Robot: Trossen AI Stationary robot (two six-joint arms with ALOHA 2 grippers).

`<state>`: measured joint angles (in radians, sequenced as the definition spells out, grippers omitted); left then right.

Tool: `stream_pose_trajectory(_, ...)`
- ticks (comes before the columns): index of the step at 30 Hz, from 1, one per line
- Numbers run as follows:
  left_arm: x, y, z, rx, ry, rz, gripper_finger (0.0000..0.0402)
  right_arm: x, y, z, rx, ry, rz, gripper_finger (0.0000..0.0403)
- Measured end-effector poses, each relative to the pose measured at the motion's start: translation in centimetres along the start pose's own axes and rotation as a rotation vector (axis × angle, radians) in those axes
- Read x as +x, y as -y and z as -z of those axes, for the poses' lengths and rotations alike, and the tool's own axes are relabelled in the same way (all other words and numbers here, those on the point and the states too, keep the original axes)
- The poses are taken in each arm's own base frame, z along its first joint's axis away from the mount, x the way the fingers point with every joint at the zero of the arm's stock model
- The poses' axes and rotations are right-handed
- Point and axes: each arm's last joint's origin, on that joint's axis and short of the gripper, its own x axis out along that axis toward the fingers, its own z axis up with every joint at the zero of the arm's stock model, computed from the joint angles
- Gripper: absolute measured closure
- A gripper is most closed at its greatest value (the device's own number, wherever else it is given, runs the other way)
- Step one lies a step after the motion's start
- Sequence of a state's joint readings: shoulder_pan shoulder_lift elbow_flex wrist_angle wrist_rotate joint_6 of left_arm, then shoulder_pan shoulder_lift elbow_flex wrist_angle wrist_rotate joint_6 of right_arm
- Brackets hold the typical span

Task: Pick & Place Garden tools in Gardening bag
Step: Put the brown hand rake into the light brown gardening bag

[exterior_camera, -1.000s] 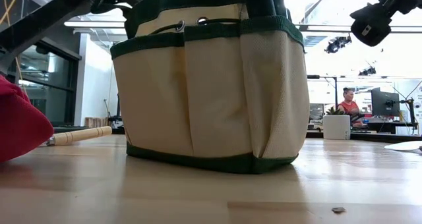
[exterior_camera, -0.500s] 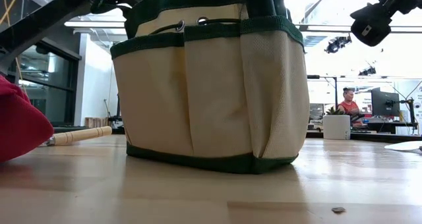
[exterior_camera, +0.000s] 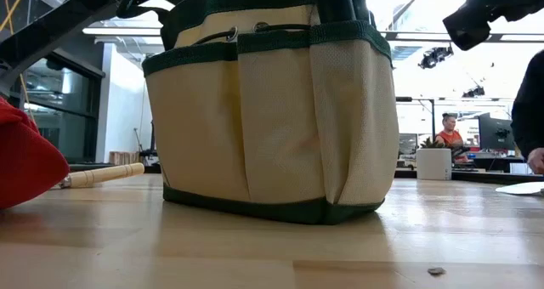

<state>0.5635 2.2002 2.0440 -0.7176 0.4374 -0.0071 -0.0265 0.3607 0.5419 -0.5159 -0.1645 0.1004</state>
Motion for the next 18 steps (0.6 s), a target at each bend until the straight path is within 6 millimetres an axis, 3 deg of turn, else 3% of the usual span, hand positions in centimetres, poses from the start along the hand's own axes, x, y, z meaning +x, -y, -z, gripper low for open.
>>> stream_pose_trajectory(10, -5.5, 2.7, -1.8, 0.060, 0.058, 0.018, 0.0215, 0.0, 0.4, -0.1, -0.195, 0.010, 0.148, 0.0219)
stream_pose_trajectory(18, -8.7, 4.1, -1.2, 0.117, 0.005, -0.003, 0.0215, 0.3, 0.4, -1.4, 0.079, 0.141, 0.139, 0.0219)
